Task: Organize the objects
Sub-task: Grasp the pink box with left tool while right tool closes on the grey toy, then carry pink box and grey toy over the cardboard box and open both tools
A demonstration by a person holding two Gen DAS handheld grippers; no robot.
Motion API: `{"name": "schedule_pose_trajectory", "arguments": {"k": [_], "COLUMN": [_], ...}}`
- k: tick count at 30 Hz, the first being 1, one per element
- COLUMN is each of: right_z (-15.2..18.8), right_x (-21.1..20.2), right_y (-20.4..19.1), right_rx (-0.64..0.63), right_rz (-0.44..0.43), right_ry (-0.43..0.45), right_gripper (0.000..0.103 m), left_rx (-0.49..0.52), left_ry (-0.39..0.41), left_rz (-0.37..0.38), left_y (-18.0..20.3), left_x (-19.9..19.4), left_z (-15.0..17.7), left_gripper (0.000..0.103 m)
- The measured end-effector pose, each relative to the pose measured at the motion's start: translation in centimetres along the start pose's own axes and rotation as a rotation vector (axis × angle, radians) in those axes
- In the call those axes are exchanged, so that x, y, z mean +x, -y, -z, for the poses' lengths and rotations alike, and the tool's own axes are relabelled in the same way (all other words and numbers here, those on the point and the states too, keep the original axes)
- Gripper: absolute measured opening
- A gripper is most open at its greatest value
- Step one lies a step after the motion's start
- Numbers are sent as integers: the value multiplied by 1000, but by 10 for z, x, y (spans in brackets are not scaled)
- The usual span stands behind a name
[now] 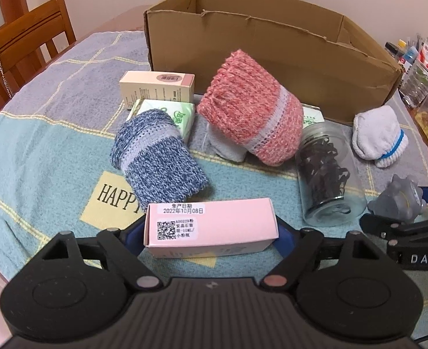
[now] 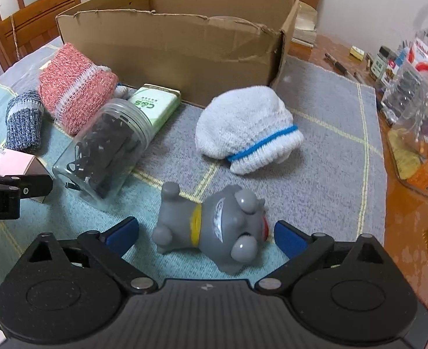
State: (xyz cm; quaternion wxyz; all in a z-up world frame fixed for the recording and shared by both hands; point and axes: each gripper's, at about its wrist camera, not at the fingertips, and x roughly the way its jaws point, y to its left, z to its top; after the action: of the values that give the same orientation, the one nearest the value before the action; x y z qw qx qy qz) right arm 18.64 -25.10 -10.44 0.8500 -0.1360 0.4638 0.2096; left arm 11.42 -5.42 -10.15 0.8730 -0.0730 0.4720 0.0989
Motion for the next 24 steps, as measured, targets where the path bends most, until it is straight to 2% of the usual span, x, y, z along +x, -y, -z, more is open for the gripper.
{"name": "schedule_pose_trajectory", "arguments": {"k": [8,17,24], "right_z": [-8,-15,-29], "right_x": [-2,-5,-25], "right_y": [3,13,13], "right_rx": [4,19,4], "right_rz": [-3,-56,-117], "right_ry": [-28,-77,-87], "right_gripper": [79,78,78], "left_rx": [25,78,150], "left_ry": [-25,-51,-59], "left_rz": [38,108,206], "left_y": [-4,-11,-17], "left_x": [2,-9,-35], "left_z": [-4,-15,-40], "left_gripper": [83,83,83]}}
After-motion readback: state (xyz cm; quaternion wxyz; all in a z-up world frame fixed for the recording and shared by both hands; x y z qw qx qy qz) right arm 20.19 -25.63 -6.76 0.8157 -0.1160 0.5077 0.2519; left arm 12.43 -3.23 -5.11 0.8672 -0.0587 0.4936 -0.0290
